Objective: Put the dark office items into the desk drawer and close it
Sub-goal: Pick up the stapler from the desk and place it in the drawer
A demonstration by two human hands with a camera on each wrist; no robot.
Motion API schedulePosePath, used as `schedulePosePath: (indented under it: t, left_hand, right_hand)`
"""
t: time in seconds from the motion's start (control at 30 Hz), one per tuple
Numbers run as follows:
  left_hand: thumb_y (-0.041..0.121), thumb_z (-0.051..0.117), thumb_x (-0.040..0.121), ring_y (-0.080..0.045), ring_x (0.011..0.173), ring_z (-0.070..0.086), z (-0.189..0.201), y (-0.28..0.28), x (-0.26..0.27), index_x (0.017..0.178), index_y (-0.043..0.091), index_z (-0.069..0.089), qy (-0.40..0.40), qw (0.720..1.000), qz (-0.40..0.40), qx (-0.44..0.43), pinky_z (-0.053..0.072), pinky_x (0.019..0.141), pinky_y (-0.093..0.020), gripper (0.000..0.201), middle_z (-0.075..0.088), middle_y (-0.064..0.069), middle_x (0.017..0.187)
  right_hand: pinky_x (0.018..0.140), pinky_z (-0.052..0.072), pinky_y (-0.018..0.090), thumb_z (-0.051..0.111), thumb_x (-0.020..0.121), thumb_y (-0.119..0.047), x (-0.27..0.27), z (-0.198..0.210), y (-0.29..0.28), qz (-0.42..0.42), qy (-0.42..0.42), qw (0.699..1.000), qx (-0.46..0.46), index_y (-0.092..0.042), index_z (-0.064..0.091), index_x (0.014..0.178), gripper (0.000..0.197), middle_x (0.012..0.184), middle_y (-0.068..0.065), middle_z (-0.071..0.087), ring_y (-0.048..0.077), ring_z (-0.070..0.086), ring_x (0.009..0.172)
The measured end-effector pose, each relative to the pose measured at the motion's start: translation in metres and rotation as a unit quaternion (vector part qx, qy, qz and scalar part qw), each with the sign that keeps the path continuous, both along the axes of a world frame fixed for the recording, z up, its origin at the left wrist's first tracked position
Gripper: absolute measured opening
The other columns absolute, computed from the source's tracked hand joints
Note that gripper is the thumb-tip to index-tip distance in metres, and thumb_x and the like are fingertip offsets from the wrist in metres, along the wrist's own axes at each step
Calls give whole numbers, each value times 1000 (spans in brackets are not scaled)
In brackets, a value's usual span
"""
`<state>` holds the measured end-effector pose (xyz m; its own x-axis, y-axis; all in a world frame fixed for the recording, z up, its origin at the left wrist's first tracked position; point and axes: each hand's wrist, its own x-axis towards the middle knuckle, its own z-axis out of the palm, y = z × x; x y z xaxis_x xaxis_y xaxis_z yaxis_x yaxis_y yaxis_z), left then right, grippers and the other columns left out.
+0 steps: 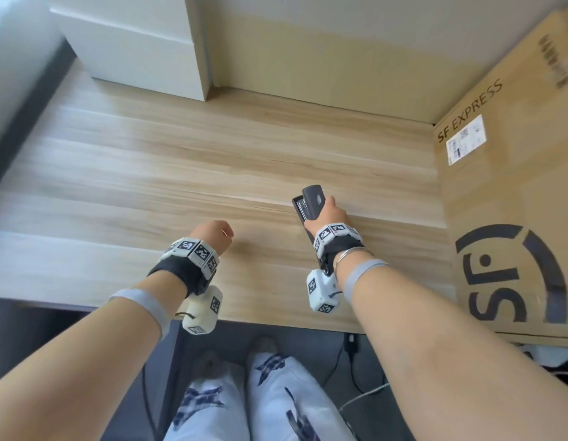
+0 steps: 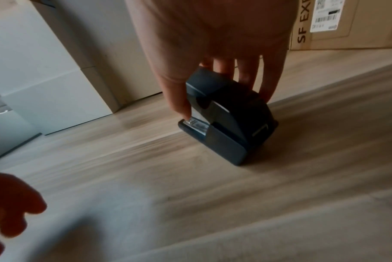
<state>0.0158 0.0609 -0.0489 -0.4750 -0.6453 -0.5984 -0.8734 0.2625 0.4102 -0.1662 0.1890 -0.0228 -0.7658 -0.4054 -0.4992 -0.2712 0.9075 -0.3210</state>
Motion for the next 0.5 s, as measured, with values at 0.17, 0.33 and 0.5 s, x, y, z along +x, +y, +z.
schedulePosePath:
  t: [0.17,0.33,0.5]
  left_hand:
    - [6,46,85,-33,104,64,-7,-1,-9,110,12,66,5,1000,24,6,52,89,-36,32,68,-14,115]
    - [8,43,88,-34,106,63,-15,2,-19,111,11,66,1,1000,17,-10,51,91,-38,32,68,-16,116]
    - [10,42,89,-33,105,63,-15,4,-25,113,11,64,-12,1000,1,-28,50,85,-35,32,68,-15,115]
  right_hand:
    - [72,44,32,69,78,-10,-1,-16,6,10,10,1000,-22,-7,38,126,57,116,20,60,35,61,105]
    - [76,51,37,70,77,-9,-8,-23,6,39,11,999,-2,-11,35,126,60,110,16,64,35,64,100]
    - [76,49,35,69,77,-9,-1,-20,1,38,22,999,-12,-9,36,127,59,113,17,64,35,64,103]
